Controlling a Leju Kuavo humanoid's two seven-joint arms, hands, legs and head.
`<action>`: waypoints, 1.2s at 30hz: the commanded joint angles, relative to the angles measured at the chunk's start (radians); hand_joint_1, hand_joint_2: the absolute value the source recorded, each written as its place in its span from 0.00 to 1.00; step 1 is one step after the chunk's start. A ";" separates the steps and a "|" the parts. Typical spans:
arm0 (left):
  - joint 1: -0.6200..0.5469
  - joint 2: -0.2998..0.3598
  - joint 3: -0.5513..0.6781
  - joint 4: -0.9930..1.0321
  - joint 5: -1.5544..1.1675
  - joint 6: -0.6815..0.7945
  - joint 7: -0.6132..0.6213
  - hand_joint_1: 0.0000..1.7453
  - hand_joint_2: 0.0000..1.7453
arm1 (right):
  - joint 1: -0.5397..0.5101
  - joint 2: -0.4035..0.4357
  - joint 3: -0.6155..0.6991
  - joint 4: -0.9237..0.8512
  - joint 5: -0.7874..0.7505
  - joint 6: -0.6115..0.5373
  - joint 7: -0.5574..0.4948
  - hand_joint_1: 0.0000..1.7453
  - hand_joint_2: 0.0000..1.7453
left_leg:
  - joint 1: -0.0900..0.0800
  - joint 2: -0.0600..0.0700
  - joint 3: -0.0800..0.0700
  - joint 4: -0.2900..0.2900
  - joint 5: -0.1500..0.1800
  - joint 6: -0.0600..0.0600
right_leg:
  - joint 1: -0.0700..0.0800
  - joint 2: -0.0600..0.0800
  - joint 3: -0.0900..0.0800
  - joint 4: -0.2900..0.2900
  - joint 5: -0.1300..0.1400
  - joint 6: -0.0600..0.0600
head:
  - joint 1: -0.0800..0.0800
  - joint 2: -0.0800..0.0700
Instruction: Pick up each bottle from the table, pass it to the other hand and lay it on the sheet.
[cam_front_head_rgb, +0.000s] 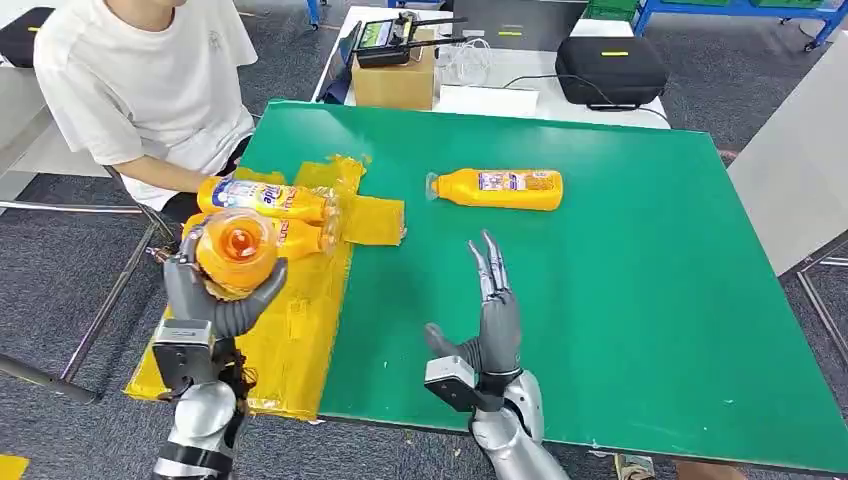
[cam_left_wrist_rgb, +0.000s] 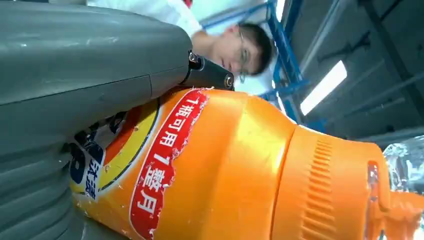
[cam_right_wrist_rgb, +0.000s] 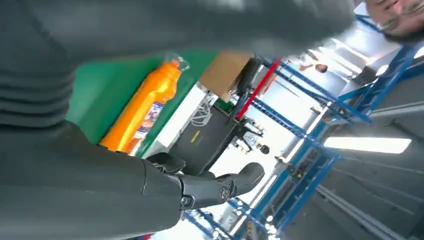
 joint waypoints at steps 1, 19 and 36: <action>-0.046 0.090 0.106 0.081 -0.325 0.150 0.053 1.00 1.00 | 0.000 0.001 -0.068 0.012 -0.044 0.005 -0.002 0.00 0.00 | 0.000 -0.001 0.000 -0.002 0.001 0.003 | 0.001 -0.001 0.001 -0.001 0.001 -0.005 | 0.000 0.000; -0.253 0.214 -0.071 0.795 -0.604 -0.306 0.110 1.00 1.00 | 0.001 -0.007 -0.034 -0.012 -0.150 0.119 -0.002 0.00 0.00 | 0.001 -0.007 -0.001 -0.003 0.004 0.003 | 0.002 -0.006 0.001 -0.003 0.002 -0.008 | 0.000 0.000; -0.498 0.239 -0.265 1.084 -0.668 -0.505 0.185 0.00 1.00 | -0.022 -0.013 -0.022 0.029 -0.166 0.149 -0.002 0.00 0.00 | 0.000 -0.010 0.003 0.000 0.009 0.000 | 0.000 -0.009 0.006 0.002 0.002 -0.004 | 0.000 0.000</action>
